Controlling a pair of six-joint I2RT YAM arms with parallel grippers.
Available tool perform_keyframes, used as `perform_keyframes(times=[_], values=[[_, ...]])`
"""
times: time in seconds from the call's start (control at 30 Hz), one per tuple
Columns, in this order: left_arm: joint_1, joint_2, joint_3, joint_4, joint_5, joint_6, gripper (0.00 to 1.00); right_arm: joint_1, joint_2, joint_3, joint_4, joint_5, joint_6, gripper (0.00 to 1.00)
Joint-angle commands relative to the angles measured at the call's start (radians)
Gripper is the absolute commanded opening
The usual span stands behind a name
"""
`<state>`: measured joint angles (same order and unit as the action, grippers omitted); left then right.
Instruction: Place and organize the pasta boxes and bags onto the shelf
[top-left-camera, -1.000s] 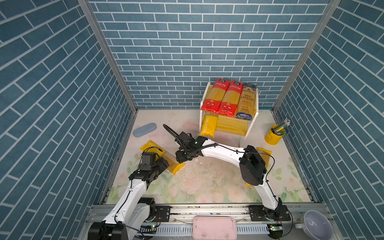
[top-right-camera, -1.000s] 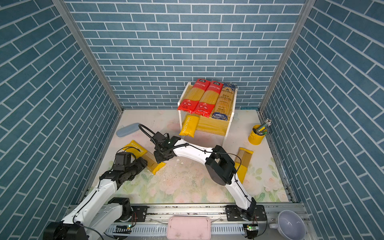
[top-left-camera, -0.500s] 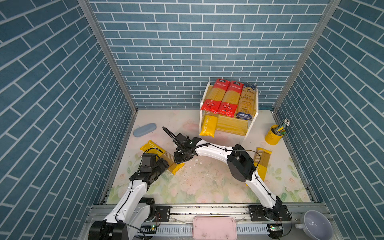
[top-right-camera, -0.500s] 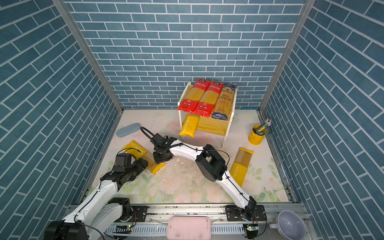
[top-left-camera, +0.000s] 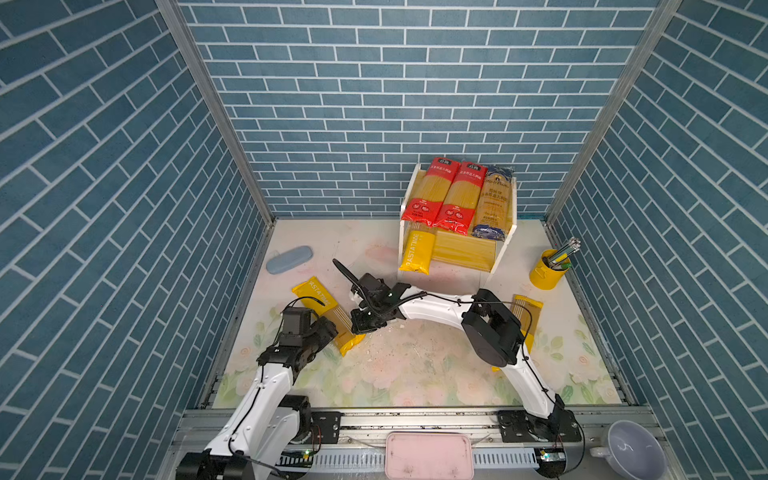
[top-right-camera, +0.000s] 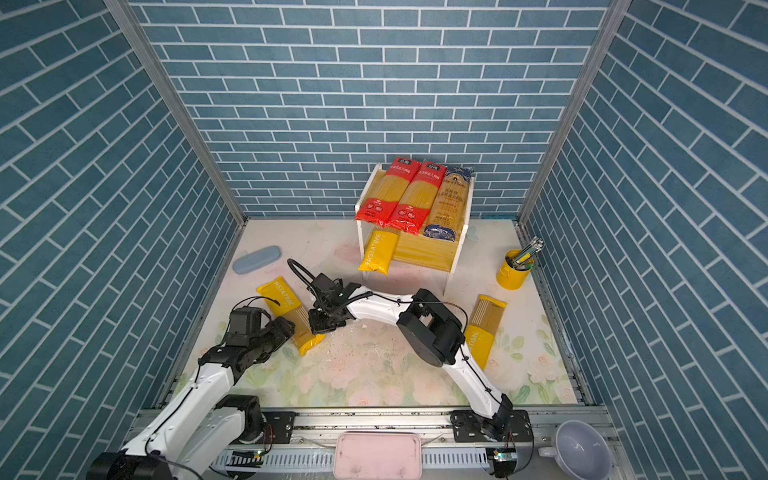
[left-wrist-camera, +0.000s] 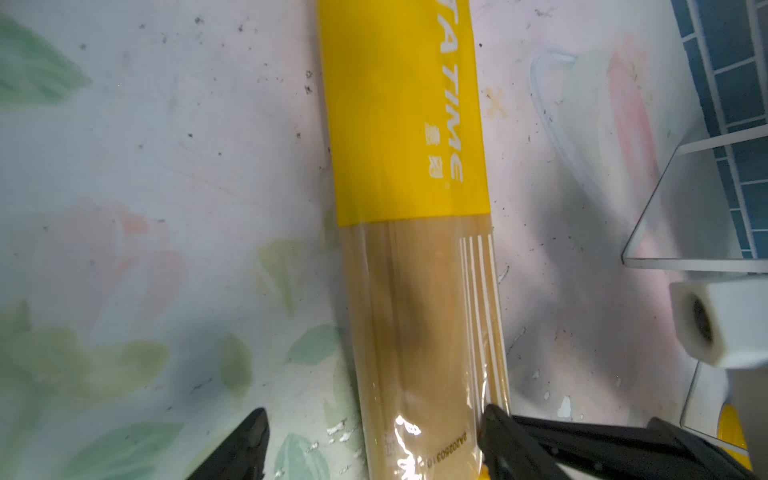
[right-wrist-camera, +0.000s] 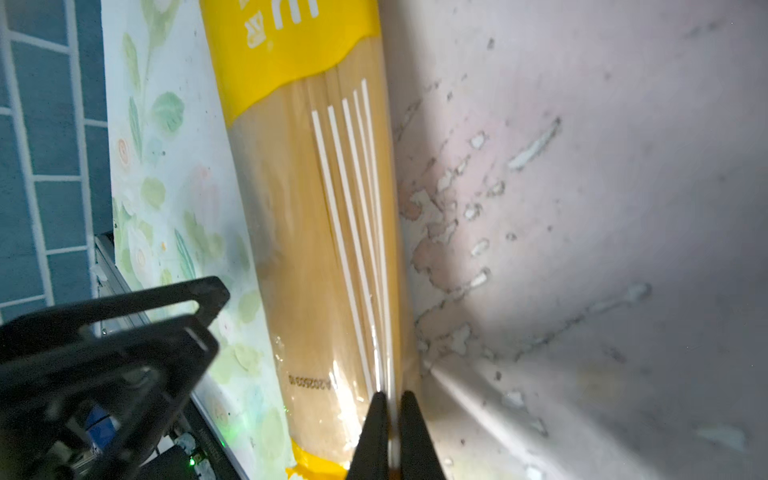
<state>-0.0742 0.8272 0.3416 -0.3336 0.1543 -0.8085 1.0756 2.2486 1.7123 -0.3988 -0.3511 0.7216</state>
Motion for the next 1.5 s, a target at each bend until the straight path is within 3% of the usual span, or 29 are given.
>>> perform_keyframes(times=[0.0,0.3,0.43,0.63,0.83,1.07,1.47], values=[[0.006,-0.029,0.048,-0.073,-0.022,0.031,0.81,0.000,-0.106,-0.091,-0.040,0.005,0.036,0.03],[-0.002,-0.033,0.068,-0.057,0.053,0.033,0.81,-0.022,-0.396,-0.483,-0.101,0.023,0.044,0.02],[-0.105,-0.008,0.054,-0.009,0.026,0.006,0.81,-0.022,-0.484,-0.600,-0.083,0.010,0.083,0.07],[-0.268,0.007,0.030,0.024,-0.055,-0.076,0.80,-0.043,-0.515,-0.593,-0.069,0.005,0.085,0.29],[-0.344,0.001,0.016,0.029,-0.081,-0.113,0.78,-0.073,-0.497,-0.592,0.024,0.048,0.120,0.40],[-0.456,0.010,-0.031,0.099,-0.127,-0.182,0.74,-0.074,-0.442,-0.596,0.132,0.046,0.164,0.45],[-0.500,0.124,-0.094,0.318,-0.093,-0.235,0.60,-0.092,-0.363,-0.615,0.205,-0.046,0.184,0.45]])
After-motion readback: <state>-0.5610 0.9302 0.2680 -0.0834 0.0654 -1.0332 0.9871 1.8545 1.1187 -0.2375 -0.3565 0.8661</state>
